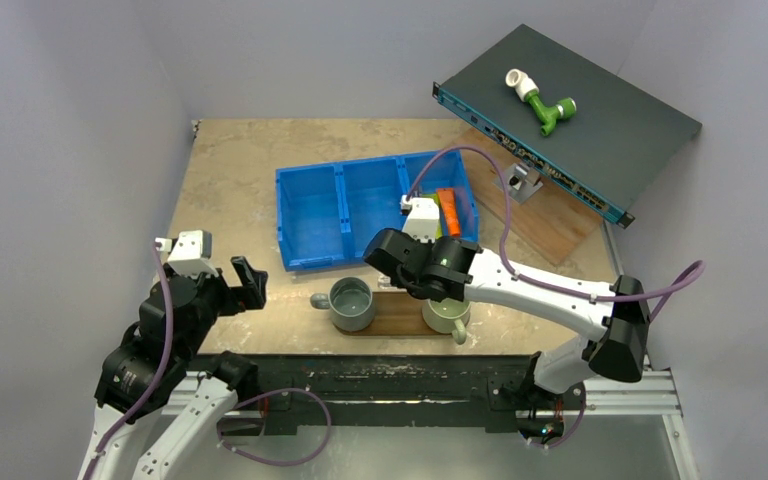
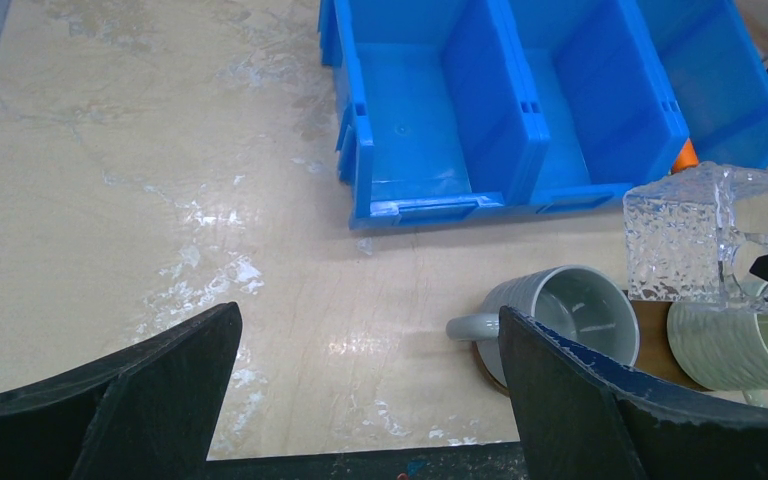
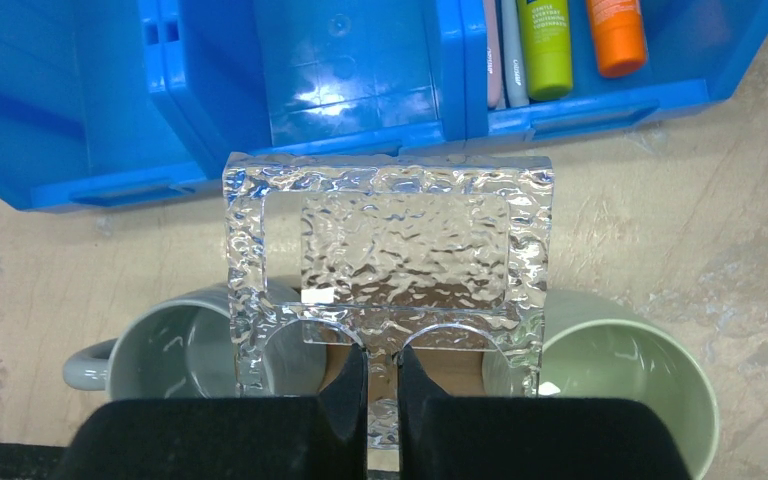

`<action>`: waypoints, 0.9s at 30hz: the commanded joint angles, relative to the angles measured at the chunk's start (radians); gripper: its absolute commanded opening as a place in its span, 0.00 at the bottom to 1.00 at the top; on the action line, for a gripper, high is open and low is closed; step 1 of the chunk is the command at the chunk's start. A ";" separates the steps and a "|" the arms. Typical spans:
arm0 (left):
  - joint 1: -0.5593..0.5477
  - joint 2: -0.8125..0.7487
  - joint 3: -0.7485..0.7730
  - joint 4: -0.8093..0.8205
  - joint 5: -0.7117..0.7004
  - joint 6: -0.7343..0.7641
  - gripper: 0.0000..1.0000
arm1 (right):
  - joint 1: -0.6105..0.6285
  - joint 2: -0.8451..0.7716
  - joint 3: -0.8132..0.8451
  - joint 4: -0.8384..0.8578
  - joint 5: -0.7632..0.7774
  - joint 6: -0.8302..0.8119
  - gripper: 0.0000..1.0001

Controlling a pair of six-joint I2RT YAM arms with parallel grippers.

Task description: Prepare toiletry sets of a toothbrush and toothpaste on the tray

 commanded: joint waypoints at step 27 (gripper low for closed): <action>0.000 -0.008 0.000 0.014 0.002 0.013 1.00 | 0.111 -0.021 -0.123 0.002 -0.058 0.198 0.00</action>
